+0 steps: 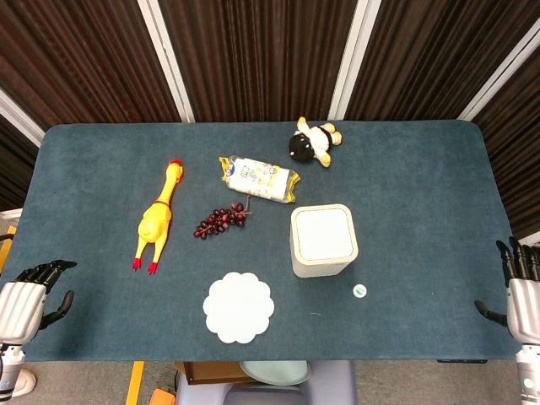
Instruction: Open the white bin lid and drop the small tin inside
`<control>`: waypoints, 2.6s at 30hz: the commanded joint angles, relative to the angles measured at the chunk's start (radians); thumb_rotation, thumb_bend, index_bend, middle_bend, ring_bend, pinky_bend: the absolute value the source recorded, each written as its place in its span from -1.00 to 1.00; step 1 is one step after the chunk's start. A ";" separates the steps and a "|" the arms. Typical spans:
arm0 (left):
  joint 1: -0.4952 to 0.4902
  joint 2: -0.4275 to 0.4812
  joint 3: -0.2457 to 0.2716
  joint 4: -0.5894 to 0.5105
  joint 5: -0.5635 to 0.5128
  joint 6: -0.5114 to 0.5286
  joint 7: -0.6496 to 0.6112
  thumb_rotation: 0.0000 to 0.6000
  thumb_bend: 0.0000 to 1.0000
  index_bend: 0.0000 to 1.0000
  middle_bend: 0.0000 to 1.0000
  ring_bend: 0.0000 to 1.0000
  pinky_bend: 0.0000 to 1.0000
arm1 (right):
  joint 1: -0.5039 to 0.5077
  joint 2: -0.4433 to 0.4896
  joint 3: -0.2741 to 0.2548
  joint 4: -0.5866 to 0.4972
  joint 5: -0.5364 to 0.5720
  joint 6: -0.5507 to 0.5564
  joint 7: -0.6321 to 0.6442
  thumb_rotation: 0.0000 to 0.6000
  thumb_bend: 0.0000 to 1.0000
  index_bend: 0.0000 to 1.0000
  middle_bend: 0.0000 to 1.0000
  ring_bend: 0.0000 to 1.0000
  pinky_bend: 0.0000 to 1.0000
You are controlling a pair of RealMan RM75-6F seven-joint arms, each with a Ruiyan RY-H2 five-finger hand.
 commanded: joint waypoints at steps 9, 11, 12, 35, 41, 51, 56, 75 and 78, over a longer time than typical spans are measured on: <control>-0.004 -0.008 -0.001 0.024 0.015 0.001 0.003 1.00 -0.13 -0.48 -0.41 -0.34 -0.14 | 0.005 -0.044 0.007 0.069 -0.085 0.038 0.044 1.00 -0.86 -0.90 -0.31 -0.34 -0.35; -0.002 -0.006 0.000 0.022 0.011 0.001 -0.004 1.00 -0.13 -0.48 -0.41 -0.34 -0.14 | 0.004 -0.065 0.003 0.092 -0.113 0.049 0.067 1.00 -0.81 -0.91 0.05 0.21 0.19; -0.002 -0.004 0.000 0.016 0.009 -0.001 -0.013 1.00 -0.13 -0.48 -0.41 -0.34 -0.14 | 0.006 -0.070 -0.007 0.101 -0.141 0.046 0.096 1.00 -0.74 -0.92 0.20 0.41 0.37; -0.015 0.029 0.015 0.000 0.003 -0.057 -0.062 1.00 -0.13 -0.46 -0.39 -0.34 -0.13 | 0.302 0.170 0.020 -0.283 -0.053 -0.434 -0.023 1.00 0.29 -0.66 0.69 0.80 0.66; -0.014 0.031 0.013 0.000 -0.001 -0.057 -0.065 1.00 -0.13 -0.46 -0.39 -0.34 -0.13 | 0.399 0.145 0.066 -0.298 0.111 -0.514 -0.103 1.00 0.30 -0.65 0.69 0.80 0.66; -0.024 0.030 0.023 -0.001 0.004 -0.084 -0.053 1.00 -0.13 -0.46 -0.39 -0.34 -0.13 | 0.548 0.074 0.091 -0.262 0.305 -0.627 -0.139 1.00 0.30 -0.62 0.69 0.80 0.66; -0.023 0.030 0.025 0.000 0.009 -0.082 -0.053 1.00 -0.13 -0.46 -0.39 -0.34 -0.13 | 0.585 0.052 0.081 -0.255 0.338 -0.642 -0.146 1.00 0.30 -0.60 0.69 0.80 0.66; -0.025 0.028 0.030 -0.002 0.016 -0.083 -0.046 1.00 -0.13 -0.46 -0.39 -0.34 -0.13 | 0.616 0.057 0.024 -0.263 0.334 -0.627 -0.114 1.00 0.30 -0.51 0.69 0.80 0.66; -0.025 0.028 0.030 -0.002 0.016 -0.084 -0.045 1.00 -0.13 -0.46 -0.39 -0.34 -0.13 | 0.619 0.053 0.018 -0.254 0.337 -0.629 -0.106 1.00 0.30 -0.51 0.69 0.80 0.66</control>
